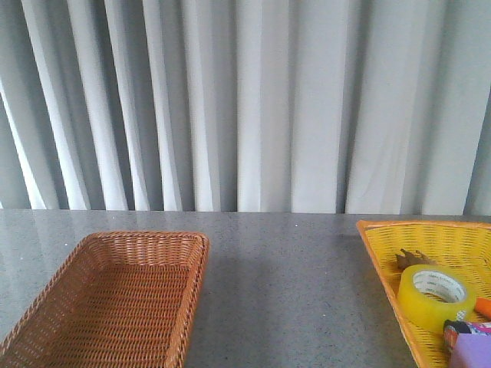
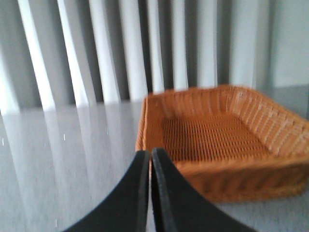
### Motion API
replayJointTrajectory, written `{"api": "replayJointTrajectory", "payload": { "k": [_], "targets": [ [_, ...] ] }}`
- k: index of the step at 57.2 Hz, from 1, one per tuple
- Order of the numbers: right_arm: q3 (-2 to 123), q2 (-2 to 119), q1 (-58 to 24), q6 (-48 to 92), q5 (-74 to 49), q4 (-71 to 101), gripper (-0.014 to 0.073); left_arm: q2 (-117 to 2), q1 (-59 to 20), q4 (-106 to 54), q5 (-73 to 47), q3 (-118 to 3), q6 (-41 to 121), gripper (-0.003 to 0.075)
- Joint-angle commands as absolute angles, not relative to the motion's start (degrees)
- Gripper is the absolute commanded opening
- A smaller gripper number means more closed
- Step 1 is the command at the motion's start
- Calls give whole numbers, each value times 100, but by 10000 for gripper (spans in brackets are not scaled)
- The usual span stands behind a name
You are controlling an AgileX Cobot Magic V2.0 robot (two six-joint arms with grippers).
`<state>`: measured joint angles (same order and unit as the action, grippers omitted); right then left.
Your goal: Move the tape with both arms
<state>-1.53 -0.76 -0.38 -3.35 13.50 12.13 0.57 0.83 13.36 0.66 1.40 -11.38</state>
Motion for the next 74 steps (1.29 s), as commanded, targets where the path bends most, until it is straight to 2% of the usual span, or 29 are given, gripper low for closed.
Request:
{"api": "replayJointTrajectory", "payload": {
  "k": [1, 10, 17, 26, 35, 42, 55, 74],
  "targets": [
    [119, -114, -37, -391, 2558, 986, -7, 154, 88, 1566, 1619, -3, -1110, -6],
    [1444, 100, -37, -789, 1959, -329, -7, -124, 88, 947, 1767, -737, -1077, -6],
    [2814, 1168, -37, -859, 1415, -586, -7, -1122, 88, 783, 1776, -1966, -1129, -6],
    [4666, 3192, -49, -859, 0, -585, -7, -2624, 88, 710, 680, -3762, -1879, -6],
    [5952, 4696, -49, -872, -886, -518, -7, -3943, 88, 776, -488, -5148, -1699, -6],
    [6163, 5314, -49, -872, -1523, -390, -7, -4694, 88, 785, -485, -5533, -1672, -6],
    [6151, 5993, -34, -866, -2144, -446, -7, -5689, 83, 1024, -232, -5557, -1675, -6],
    [6158, 6136, -40, -866, -2347, -373, -7, -6101, 38, 1013, 423, -5557, -2252, -6]
  ]
}}
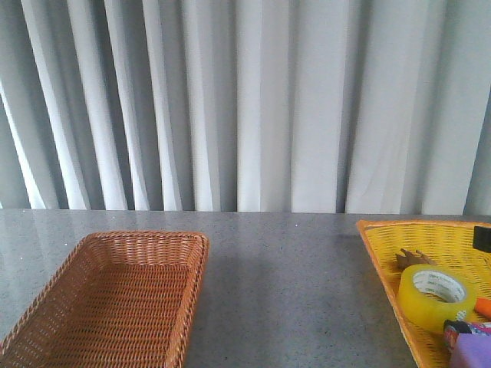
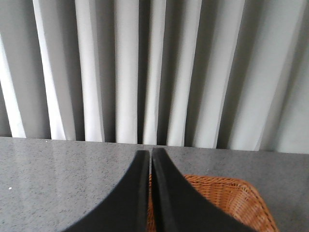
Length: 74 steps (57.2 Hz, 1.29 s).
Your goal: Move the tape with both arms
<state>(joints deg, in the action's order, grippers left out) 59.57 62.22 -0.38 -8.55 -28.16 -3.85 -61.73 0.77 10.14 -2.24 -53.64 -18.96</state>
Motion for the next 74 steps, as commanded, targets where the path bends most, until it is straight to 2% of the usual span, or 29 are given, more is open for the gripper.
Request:
{"api": "replayJointTrajectory", "payload": {
  "k": [1, 12, 20, 26, 36, 39, 43, 49, 62, 74],
  "targets": [
    [6158, 6136, -40, -866, -2344, -373, -7, -6101, 38, 1018, 442, -5557, -2304, -6],
    [6158, 6153, -40, -861, -2565, -447, 10, -6118, 38, 1058, 289, -5557, -2324, 13],
    [6158, 6182, -40, -753, -2685, -682, 91, -6125, 38, 1370, 107, -5557, -2278, 108],
    [6165, 6202, -40, -697, -2670, -727, 210, -6120, 38, 1524, 0, -5557, -2278, 249],
    [6165, 6271, -40, -685, -2695, -734, 541, -6155, 38, 1513, -105, -5557, -2278, 591],
    [6165, 6306, -40, -685, -2633, -735, 617, -6149, 38, 1513, -114, -5557, -2278, 660],
    [6165, 6306, -40, -693, -2453, -706, 677, -6149, 38, 1513, -62, -5557, -2302, 733],
    [6165, 6306, -40, -693, -2164, -493, 692, -6149, 38, 1500, 0, -5557, -2339, 727],
    [6367, 6697, -27, -789, -2213, -856, 638, -6185, 38, 1466, -322, -5557, -2334, 664],
    [8222, 8189, 28, -994, -3629, -1100, 580, -6198, 38, 1466, -483, -5557, -2334, 594]
  ]
}}
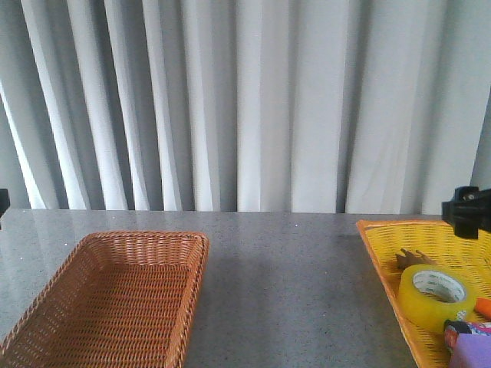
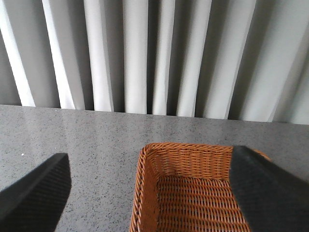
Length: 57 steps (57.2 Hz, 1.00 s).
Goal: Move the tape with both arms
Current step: 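Lower the right gripper onto the yellow tape roll in the yellow basket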
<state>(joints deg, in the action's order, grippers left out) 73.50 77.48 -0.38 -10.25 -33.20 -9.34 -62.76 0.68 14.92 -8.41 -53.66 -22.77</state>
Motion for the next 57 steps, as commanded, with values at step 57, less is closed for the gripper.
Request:
{"api": "replayJointTrajectory", "payload": {
  "k": [57],
  "targets": [
    [10480, 11439, 1152, 1027, -5113, 414, 546, -6662, 38, 1466, -847, -5557, -2334, 583]
  ]
}}
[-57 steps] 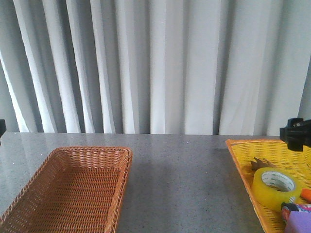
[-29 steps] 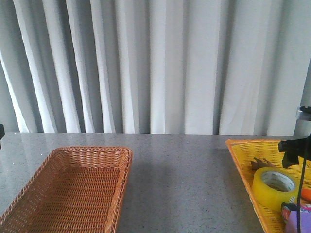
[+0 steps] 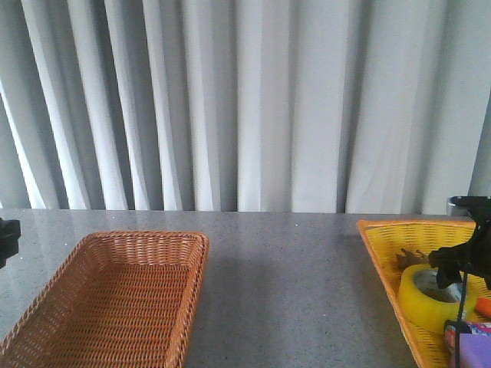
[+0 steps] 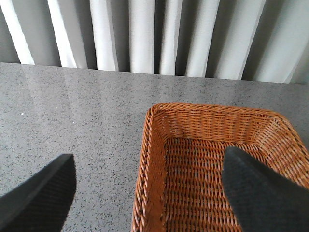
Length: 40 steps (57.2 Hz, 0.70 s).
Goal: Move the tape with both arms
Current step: 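Lower the right gripper onto the yellow tape roll in the yellow basket, then lift the tape roll with the right gripper and set it on the table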
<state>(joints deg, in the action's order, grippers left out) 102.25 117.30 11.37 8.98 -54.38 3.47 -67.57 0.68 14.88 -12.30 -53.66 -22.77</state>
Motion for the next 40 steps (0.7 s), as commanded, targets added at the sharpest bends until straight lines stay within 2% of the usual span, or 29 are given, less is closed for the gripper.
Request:
{"api": "replayJointTrajectory", "payload": {
  "k": [1, 10, 29, 40],
  "targets": [
    [10487, 11452, 1152, 1027, -5113, 419, 538, -6662, 38, 1466, -847, -5557, -2334, 583],
    [10508, 11602, 1152, 1151, -5172, 341, 434, -6662, 38, 1466, -847, -5557, -2334, 583],
    [10614, 11718, 1152, 1427, -5314, 384, 144, -6662, 38, 1466, -847, -5557, -2334, 583],
    [11097, 11703, 1152, 1411, -5682, 635, 55, -6662, 38, 1472, -847, -5557, -2334, 583]
  ]
}}
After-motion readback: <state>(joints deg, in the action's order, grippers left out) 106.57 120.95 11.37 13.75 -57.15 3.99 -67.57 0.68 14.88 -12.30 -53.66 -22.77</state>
